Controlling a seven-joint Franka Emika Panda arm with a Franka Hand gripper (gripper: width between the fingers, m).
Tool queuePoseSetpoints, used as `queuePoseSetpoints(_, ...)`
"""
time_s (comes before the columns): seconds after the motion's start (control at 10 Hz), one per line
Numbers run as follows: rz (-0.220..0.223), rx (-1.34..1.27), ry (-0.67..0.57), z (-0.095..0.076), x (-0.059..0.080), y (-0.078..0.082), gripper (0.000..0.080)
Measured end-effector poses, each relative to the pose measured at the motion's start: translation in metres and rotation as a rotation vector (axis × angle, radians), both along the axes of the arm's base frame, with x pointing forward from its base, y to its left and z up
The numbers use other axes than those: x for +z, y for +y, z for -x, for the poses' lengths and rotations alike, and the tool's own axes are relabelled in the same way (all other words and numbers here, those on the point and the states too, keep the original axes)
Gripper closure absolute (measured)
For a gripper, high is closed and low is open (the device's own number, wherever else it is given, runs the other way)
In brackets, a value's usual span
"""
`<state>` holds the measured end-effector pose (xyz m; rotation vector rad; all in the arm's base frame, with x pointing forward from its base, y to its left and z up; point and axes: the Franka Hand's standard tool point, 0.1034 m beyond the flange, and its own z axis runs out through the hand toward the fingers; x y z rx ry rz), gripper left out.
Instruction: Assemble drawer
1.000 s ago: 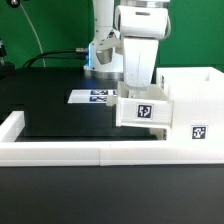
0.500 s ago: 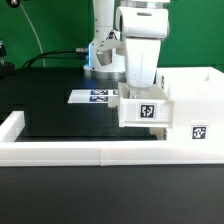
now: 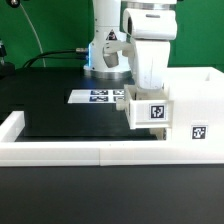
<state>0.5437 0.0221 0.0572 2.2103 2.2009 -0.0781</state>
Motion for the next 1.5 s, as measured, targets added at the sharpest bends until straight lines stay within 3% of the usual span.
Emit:
queuePoseSetpoints(0.4,0.003,-0.010,0.006,-0.001,0.000,0.002,0.0757)
queuePoseSetpoints(0.5,0.002,-0.012,0.005,0.000,0.000,0.002,0.0688)
queuePoseSetpoints(0.6,0.002,-0.015,0.001,0.000,0.003,0.002,0.0688)
queuePoseSetpoints(0.8,0.005,-0.021,-0.012,0.002,0.013,0.001,0.0321)
queuePoseSetpoints(0.9,0.011,-0.019,-0.021,0.001,0.023,-0.001,0.0321)
queuePoseSetpoints(1.0,0.016,-0.021,-0.031,0.000,0.033,-0.006,0.0185)
queuePoseSetpoints(1.2,0.021,-0.014,-0.028,-0.001,0.041,-0.019,0.0158)
queuePoseSetpoints(1.5,0.018,-0.013,-0.023,0.000,0.036,-0.025,0.0150)
